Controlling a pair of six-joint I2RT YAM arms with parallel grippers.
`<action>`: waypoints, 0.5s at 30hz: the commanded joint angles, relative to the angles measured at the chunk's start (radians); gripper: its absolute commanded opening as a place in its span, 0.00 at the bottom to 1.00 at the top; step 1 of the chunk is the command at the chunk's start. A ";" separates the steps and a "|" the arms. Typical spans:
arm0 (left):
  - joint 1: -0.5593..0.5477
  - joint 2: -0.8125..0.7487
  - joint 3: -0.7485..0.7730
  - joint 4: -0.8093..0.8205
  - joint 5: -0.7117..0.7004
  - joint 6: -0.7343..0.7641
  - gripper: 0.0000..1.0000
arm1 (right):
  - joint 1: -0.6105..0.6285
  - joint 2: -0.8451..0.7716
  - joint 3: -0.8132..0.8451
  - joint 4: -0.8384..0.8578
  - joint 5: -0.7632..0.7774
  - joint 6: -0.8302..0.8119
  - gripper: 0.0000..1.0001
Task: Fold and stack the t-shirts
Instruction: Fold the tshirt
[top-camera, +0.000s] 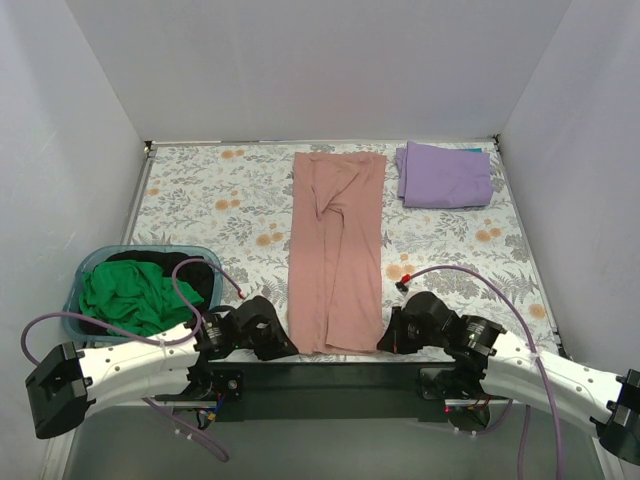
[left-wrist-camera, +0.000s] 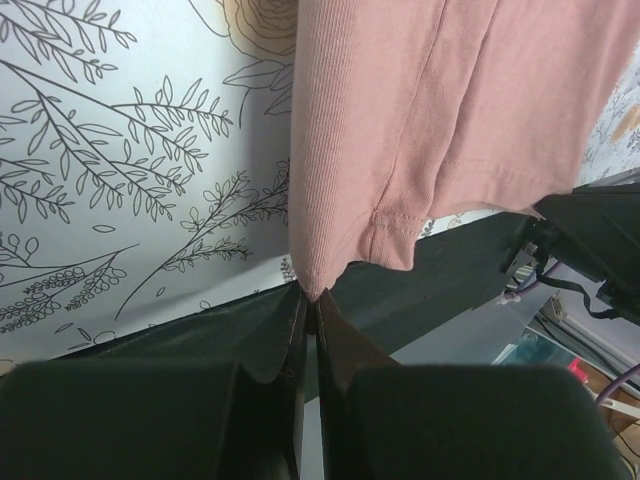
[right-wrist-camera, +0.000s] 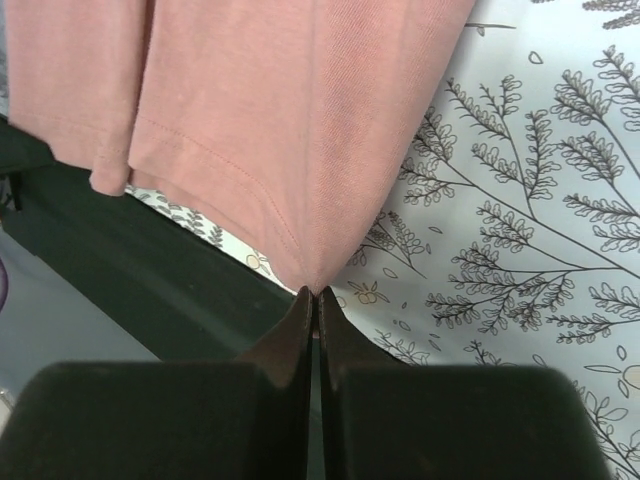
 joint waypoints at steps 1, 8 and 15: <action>-0.006 -0.027 0.022 -0.024 0.022 -0.014 0.00 | 0.005 0.025 0.031 -0.008 0.050 -0.024 0.01; -0.006 0.016 0.098 -0.012 -0.119 0.000 0.00 | 0.004 0.091 0.147 -0.012 0.168 -0.079 0.01; 0.018 0.235 0.362 -0.122 -0.381 0.064 0.00 | -0.027 0.271 0.339 -0.008 0.300 -0.185 0.01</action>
